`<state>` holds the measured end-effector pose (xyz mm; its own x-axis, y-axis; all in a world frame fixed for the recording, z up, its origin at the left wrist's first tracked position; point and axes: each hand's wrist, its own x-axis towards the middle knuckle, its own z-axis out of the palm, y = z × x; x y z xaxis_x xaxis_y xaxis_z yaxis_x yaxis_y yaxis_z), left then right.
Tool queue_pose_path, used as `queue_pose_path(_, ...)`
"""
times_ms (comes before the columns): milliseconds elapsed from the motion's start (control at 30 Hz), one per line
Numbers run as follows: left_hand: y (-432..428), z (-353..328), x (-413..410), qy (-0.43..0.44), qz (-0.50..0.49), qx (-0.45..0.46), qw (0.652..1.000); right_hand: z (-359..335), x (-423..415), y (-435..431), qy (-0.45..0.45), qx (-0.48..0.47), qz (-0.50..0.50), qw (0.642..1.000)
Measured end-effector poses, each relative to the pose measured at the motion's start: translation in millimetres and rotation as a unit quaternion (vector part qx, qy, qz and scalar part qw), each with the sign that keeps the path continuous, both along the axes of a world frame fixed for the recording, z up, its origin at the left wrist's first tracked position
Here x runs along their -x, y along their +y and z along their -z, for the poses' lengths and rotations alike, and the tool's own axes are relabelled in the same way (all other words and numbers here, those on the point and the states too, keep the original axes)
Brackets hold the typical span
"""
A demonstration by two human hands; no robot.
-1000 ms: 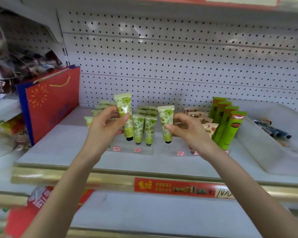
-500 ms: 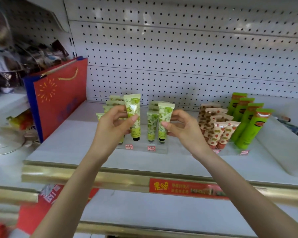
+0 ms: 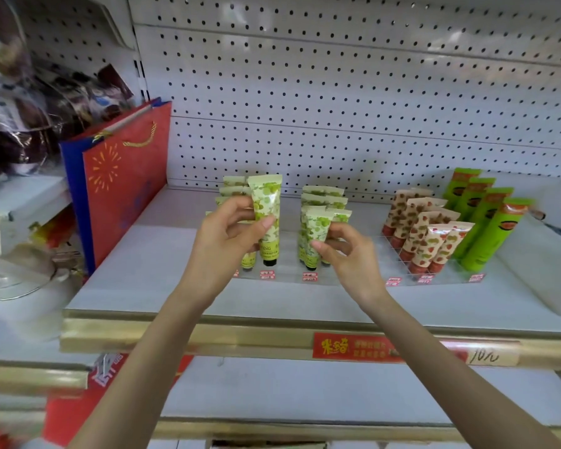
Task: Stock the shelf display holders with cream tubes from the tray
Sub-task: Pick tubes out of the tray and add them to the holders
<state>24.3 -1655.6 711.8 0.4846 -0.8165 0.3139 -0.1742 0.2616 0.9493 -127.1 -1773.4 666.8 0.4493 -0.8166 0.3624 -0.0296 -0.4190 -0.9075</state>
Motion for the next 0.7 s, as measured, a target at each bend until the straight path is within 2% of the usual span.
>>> queue_pose_path(700, -7, -2, 6, 0.001, 0.027, 0.016, 1.0, 12, -4, 1, 0.017, -0.033, 0.014, 0.999)
